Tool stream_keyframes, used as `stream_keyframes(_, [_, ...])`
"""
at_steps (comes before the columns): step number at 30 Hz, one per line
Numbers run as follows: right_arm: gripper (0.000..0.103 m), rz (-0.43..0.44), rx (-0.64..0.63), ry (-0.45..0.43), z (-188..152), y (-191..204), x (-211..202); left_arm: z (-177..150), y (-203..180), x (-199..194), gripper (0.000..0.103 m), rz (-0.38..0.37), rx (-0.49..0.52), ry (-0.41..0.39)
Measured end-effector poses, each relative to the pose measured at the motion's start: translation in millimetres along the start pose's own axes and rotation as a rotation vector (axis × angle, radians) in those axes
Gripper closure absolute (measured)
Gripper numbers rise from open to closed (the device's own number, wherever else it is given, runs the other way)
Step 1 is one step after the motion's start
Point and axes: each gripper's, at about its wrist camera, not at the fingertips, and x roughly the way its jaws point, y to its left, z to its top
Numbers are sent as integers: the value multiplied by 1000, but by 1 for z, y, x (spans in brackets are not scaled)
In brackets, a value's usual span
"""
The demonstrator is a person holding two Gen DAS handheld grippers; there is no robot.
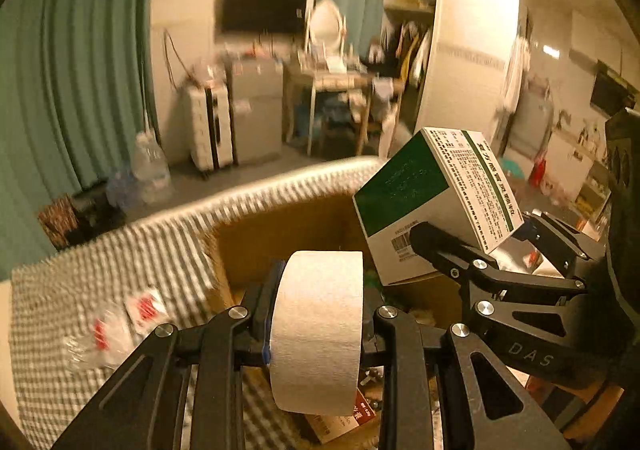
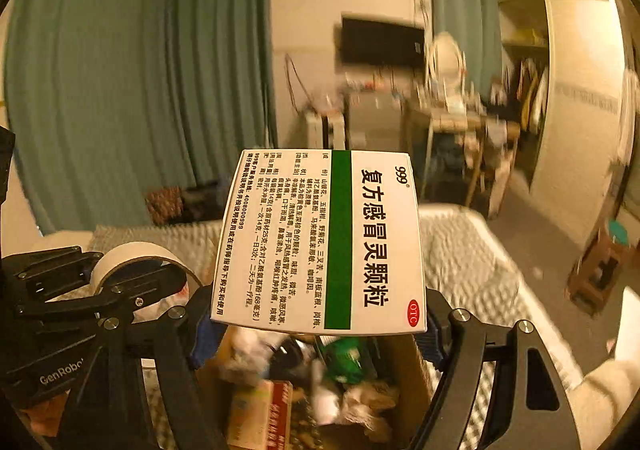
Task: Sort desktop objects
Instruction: 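Lift and carry the tape roll and medicine box over the cardboard box, then open the left tool to drop the tape while the right tool releases the medicine box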
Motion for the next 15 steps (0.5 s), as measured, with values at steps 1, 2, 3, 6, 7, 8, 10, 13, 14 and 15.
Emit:
stream_keyframes(1, [27, -3, 14, 24, -5, -6, 11, -4, -1, 17, 76, 0, 2, 30])
stream_keyframes(2, [27, -4, 28, 58, -11, -13, 26, -5, -3, 33, 76, 3, 4, 58])
stream_keyframes(3, [27, -1, 39, 81, -15, -17, 34, -8, -1, 54, 76, 6, 0, 92])
stream_keyframes(6, [27, -2, 52, 160, -25, -28, 62, -19, 1, 86, 75, 5, -27, 166])
stream_keyframes(7, [26, -3, 45, 180, -27, -28, 68, -24, 2, 88, 75, 5, -37, 183])
stream_keyframes(8, [26, 0, 39, 188, -29, -27, 72, -28, 1, 89, 74, 5, -48, 193])
stream_keyframes(10, [25, -2, 35, 166, -28, -26, 66, -28, 5, 83, 70, 10, -65, 188])
stream_keyframes(13, [20, -4, 44, 107, -19, -22, 47, -21, 5, 54, 40, 51, -47, 129])
stream_keyframes(14, [15, -14, 44, 82, -17, -20, 39, -18, 5, 43, 34, 63, -40, 111])
stream_keyframes(15, [14, -25, 45, 57, -14, -19, 30, -16, 7, 25, 33, 59, -38, 82])
